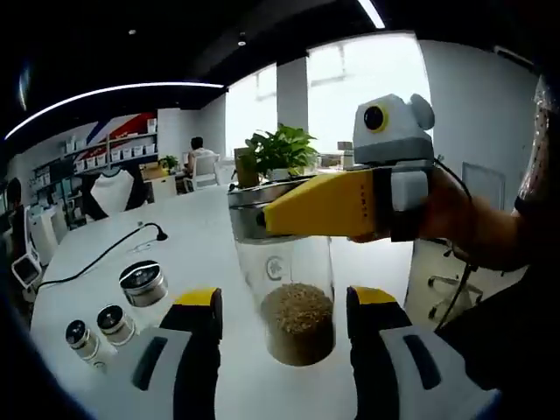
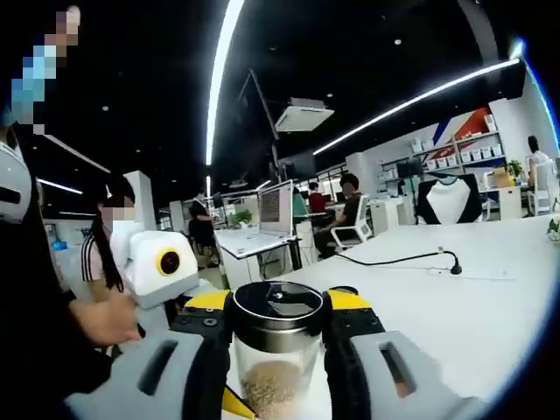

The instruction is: Rotate the seasoning bottle until the label or dispensing opening points toward the visible target arrow and the bottle remains upright within the marked orientation range

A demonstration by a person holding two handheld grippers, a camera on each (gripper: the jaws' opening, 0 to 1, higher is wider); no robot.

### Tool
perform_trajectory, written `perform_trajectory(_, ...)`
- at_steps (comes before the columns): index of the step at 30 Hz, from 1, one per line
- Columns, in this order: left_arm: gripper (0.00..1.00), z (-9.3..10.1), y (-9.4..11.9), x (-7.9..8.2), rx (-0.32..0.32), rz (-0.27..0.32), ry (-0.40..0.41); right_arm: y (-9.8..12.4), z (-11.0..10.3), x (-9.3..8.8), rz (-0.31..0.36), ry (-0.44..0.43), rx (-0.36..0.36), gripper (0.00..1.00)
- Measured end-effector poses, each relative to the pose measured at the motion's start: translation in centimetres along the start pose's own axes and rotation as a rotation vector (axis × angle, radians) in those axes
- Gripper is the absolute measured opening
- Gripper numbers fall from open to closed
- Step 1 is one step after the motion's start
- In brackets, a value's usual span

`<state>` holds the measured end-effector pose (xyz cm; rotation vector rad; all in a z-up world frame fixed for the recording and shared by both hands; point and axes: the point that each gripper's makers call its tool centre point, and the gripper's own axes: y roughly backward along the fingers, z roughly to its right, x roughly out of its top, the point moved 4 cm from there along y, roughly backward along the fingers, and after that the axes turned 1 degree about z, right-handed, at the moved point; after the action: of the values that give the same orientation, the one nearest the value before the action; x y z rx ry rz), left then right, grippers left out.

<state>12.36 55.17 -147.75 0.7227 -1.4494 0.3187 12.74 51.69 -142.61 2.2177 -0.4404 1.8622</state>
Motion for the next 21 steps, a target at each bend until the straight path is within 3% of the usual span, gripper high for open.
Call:
perform_trajectory(6,0.49,0.6,0.4,1.1,-0.017,0.039,-0.029,-0.4,-0.4,0.6,0.022,0.0,0.033,0.37)
perform_trajectory(10,0.48,0.3,0.6,1.4,0.016,0.052,-0.029,-0.5,-0.5,0.9,0.047,0.002,0.027,0.38)
perform_trajectory(14,0.46,-0.4,0.7,1.7,0.123,0.059,-0.025,-0.9,-0.5,1.3,0.068,0.044,-0.062,0.38)
perform_trajectory(15,0.46,-0.8,0.8,1.7,0.2,0.044,-0.051,-1.2,-0.7,1.4,0.072,0.057,-0.104,0.38)
perform_trajectory(18,0.46,-1.1,1.1,2.1,0.307,0.04,-0.054,-1.8,-0.7,1.8,0.12,0.04,-0.172,0.39)
perform_trajectory(21,0.46,-1.0,1.2,2.4,0.336,0.039,-0.063,-2.1,-0.8,2.0,0.135,0.033,-0.194,0.4)
